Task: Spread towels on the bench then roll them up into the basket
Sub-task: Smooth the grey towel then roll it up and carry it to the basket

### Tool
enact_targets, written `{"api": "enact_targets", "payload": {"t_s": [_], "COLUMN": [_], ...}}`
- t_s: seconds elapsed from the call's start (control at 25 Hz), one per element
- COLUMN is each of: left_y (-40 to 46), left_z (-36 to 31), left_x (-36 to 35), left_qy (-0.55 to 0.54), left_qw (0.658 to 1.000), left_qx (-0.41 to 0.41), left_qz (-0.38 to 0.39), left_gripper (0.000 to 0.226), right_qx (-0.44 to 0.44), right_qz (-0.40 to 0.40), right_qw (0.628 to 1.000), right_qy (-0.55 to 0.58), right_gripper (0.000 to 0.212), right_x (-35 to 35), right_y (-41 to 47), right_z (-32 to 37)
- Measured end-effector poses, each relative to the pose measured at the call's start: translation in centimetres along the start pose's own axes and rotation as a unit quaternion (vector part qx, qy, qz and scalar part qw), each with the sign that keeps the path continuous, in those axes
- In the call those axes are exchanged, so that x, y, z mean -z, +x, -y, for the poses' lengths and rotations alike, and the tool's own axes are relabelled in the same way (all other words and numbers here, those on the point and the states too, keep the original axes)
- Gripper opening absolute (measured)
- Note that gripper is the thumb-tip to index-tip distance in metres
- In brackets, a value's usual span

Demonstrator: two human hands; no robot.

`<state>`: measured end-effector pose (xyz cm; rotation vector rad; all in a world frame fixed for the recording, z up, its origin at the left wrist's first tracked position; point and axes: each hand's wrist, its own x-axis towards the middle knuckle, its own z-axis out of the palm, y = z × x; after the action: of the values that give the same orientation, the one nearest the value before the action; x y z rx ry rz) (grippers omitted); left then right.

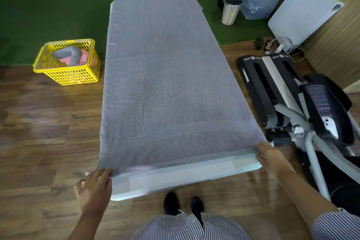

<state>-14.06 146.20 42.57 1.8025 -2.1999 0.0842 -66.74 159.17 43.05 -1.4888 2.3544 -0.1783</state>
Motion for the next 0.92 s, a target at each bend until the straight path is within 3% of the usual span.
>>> {"api": "enact_targets", "payload": {"t_s": [0.12, 0.36, 0.52, 0.64, 0.76, 0.92], "left_y": [0.5, 0.2, -0.1, -0.2, -0.3, 0.3], "left_z": [0.8, 1.3, 1.6, 1.6, 1.9, 1.2], "left_x": [0.0, -0.5, -0.9, -0.8, -0.5, -0.9], "left_qy": [0.029, -0.002, -0.024, -0.002, 0.019, 0.026], "left_qw": [0.998, 0.997, 0.982, 0.988, 0.992, 0.995], "left_qx": [-0.056, -0.078, -0.188, -0.153, -0.109, -0.079], "left_qz": [-0.005, -0.001, 0.0, 0.018, 0.06, 0.058], "left_gripper": [0.035, 0.034, 0.03, 0.041, 0.036, 0.032], "right_qx": [-0.018, 0.005, 0.028, 0.019, 0.004, -0.009], "right_qz": [-0.004, 0.002, -0.002, 0.017, 0.053, 0.013], "right_qw": [1.0, 1.0, 1.0, 1.0, 0.999, 1.0], "right_qy": [0.002, -0.003, 0.002, 0.01, 0.001, -0.004], "right_gripper": [0.018, 0.012, 0.022, 0.013, 0.008, 0.007], "right_x": [0.2, 0.9, 1.2, 1.6, 1.8, 0.8], "right_y": [0.1, -0.3, -0.8, -0.7, -0.2, 0.5], "right_z": [0.2, 1.0, 1.0, 1.4, 1.6, 1.2]}}
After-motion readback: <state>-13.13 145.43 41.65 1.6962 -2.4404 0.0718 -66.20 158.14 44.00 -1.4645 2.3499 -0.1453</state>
